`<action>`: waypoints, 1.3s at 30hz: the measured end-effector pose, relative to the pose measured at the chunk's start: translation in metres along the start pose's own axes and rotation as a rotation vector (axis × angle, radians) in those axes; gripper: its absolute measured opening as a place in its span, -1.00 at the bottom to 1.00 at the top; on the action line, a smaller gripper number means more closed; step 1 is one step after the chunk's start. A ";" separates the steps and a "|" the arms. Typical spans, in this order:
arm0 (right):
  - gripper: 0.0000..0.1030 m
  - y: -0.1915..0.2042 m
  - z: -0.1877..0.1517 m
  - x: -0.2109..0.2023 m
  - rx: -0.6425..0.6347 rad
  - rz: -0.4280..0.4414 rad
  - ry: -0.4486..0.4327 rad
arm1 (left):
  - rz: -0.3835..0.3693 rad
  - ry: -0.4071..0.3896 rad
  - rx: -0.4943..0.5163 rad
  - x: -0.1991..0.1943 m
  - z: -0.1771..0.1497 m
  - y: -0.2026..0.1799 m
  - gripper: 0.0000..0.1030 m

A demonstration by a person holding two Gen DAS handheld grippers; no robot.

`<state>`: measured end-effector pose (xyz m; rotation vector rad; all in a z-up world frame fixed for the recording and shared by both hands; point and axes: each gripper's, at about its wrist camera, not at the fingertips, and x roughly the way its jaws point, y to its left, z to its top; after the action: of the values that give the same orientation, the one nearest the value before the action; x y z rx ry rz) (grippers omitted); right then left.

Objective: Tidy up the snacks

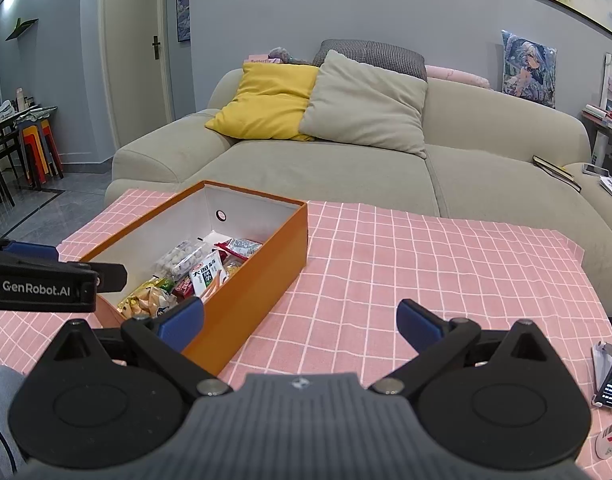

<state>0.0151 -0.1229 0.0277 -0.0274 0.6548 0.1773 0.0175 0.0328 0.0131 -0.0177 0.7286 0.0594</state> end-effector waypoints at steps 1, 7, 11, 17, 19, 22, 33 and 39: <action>0.92 0.000 0.000 0.000 0.000 0.001 0.000 | 0.002 -0.005 0.000 -0.001 0.000 0.000 0.99; 0.92 0.000 0.000 0.000 -0.001 0.001 0.000 | -0.002 -0.026 -0.013 -0.004 0.000 0.003 0.94; 0.92 0.000 0.000 0.000 -0.002 0.000 -0.001 | 0.004 -0.026 -0.009 -0.004 -0.001 0.002 0.89; 0.92 -0.002 -0.001 0.001 -0.002 0.001 -0.002 | 0.013 -0.037 -0.008 -0.006 -0.002 0.003 0.89; 0.92 -0.001 -0.001 0.000 -0.005 0.002 -0.003 | 0.013 -0.044 -0.005 -0.007 -0.002 0.003 0.89; 0.92 -0.002 -0.002 0.000 -0.009 0.004 -0.004 | 0.016 -0.048 -0.010 -0.009 -0.001 0.004 0.89; 0.92 -0.002 -0.002 -0.001 -0.014 0.006 -0.004 | 0.029 -0.041 -0.010 -0.009 -0.001 0.004 0.89; 0.92 -0.002 -0.002 -0.001 -0.016 0.004 -0.003 | 0.021 -0.035 -0.019 -0.009 0.000 0.004 0.89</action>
<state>0.0133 -0.1251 0.0270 -0.0410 0.6506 0.1858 0.0108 0.0362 0.0192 -0.0272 0.6933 0.0861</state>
